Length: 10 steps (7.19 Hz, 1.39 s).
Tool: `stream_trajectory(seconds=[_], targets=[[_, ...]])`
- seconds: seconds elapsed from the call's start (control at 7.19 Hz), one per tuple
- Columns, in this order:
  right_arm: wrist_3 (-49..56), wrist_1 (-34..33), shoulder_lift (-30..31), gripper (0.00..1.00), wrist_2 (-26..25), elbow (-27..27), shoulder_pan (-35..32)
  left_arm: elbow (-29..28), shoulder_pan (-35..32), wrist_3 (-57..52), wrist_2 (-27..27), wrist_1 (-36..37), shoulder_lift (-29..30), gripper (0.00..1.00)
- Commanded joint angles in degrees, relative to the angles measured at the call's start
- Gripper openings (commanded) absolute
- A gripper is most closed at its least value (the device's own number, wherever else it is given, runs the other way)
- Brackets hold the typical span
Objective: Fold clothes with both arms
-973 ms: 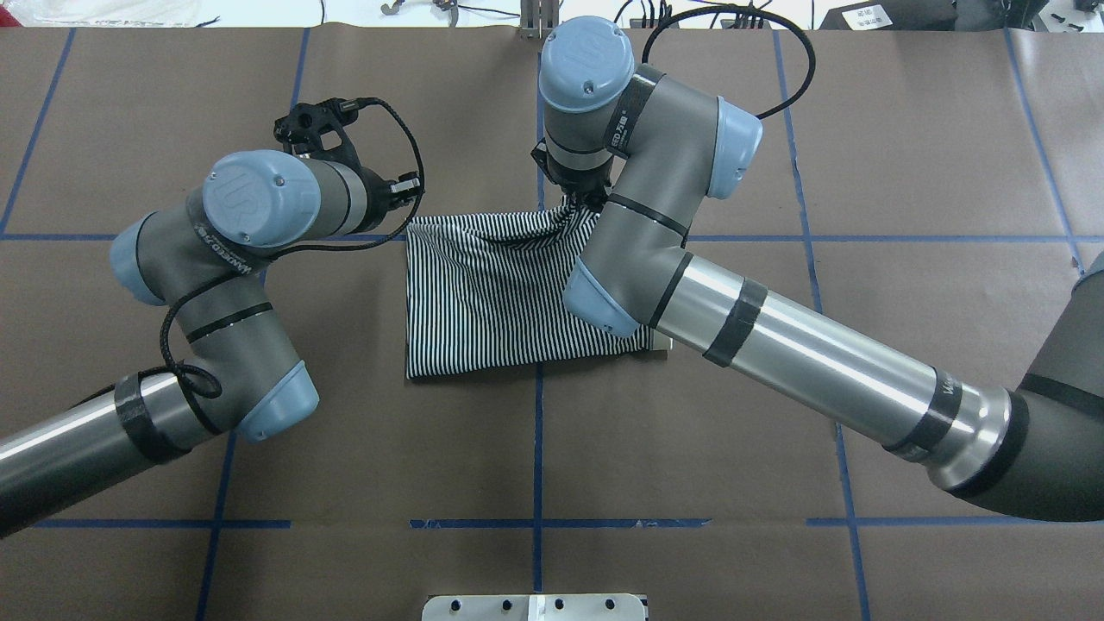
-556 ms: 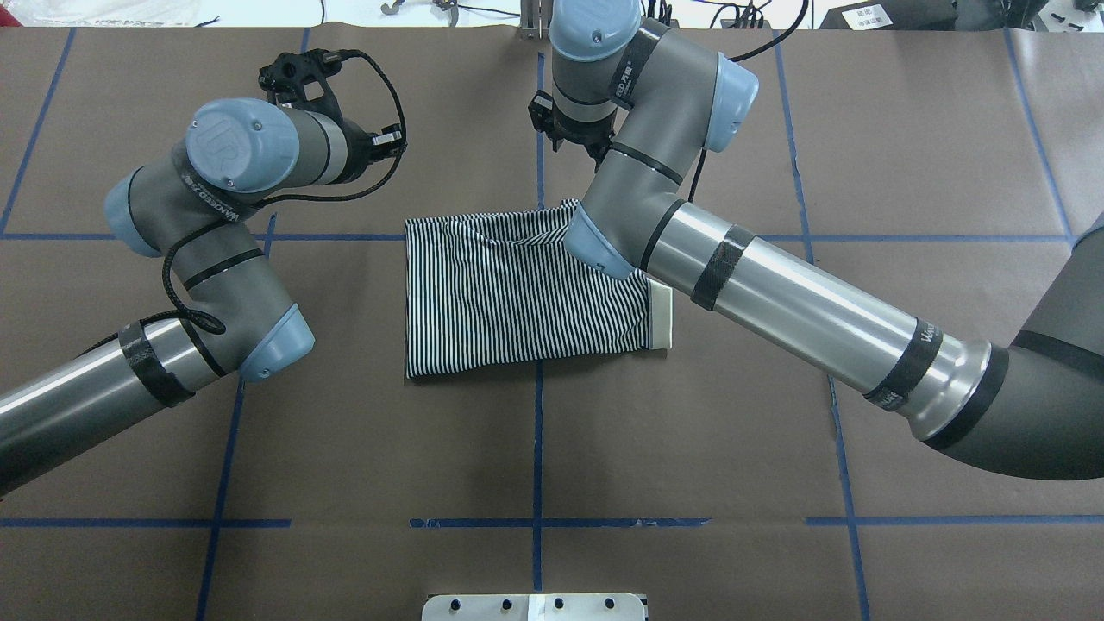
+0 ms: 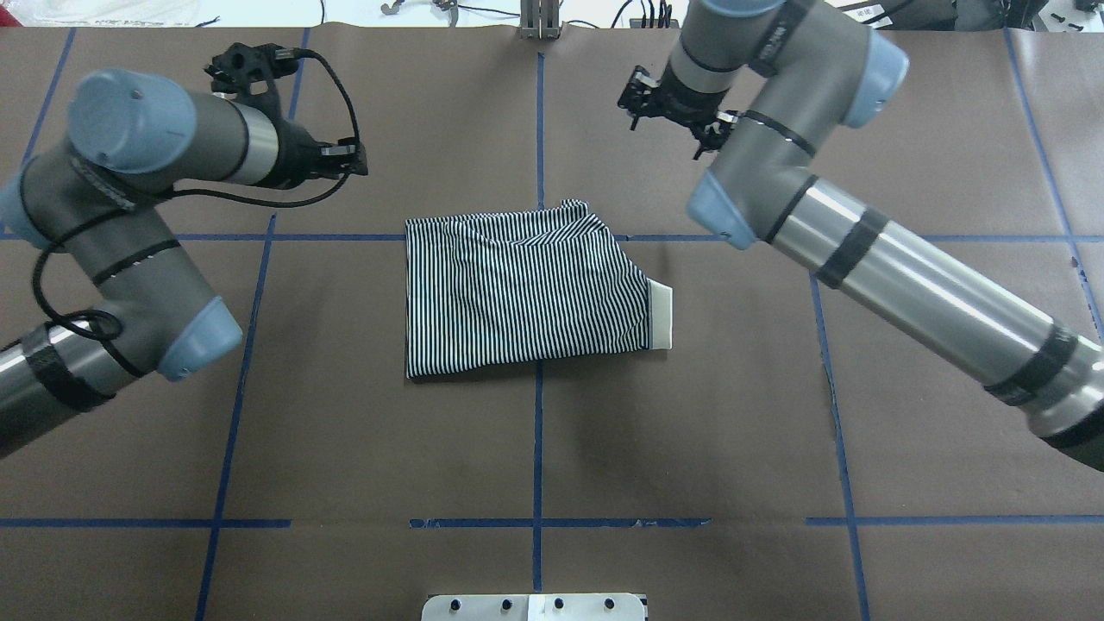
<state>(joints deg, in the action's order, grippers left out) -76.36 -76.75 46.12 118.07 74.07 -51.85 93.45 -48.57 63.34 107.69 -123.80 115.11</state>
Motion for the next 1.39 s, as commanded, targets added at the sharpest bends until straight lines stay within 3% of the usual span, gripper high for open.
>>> stream_trajectory(seconds=[0.0, 0.14, 0.42, 0.56, 0.7, 0.83, 0.97, 1.25], targets=[[18.61, -0.15, 14.29, 1.0, 8.19, 8.87, -10.07, 0.78, -14.1, -26.37, 17.21, -0.13, -9.07, 0.51], [26.79, -0.15, 19.92, 1.0, 10.83, 10.2, -14.55, 0.34, -20.53, -37.3, 22.42, 0.39, -13.38, 0.54], [48.91, -0.59, 32.92, 1.0, 13.65, 14.07, -25.61, 0.16, -32.32, -54.1, 27.9, 1.01, -21.3, 0.57], [58.94, -2.16, 36.9, 1.0, 15.5, 13.91, -30.63, -0.45, -37.16, -62.03, 28.8, 5.54, -21.68, 0.58], [67.48, -4.96, 39.64, 1.0, 15.69, 14.17, -33.73, -0.81, -41.12, -70.11, 28.81, 12.89, -21.95, 0.67], [73.4, -6.99, 42.27, 1.0, 18.74, 14.43, -36.28, -0.11, -43.51, -71.93, 28.81, 23.67, -21.86, 0.78], [74.42, -7.7, 44.74, 1.0, 19.03, 16.18, -36.31, 2.68, -44.49, -71.95, 28.63, 30.21, -23.6, 1.0], [76.78, -7.8, 46.42, 1.0, 18.6, 17.59, -34.73, 4.46, -44.33, -71.78, 28.19, 31.78, -27.21, 1.0]])
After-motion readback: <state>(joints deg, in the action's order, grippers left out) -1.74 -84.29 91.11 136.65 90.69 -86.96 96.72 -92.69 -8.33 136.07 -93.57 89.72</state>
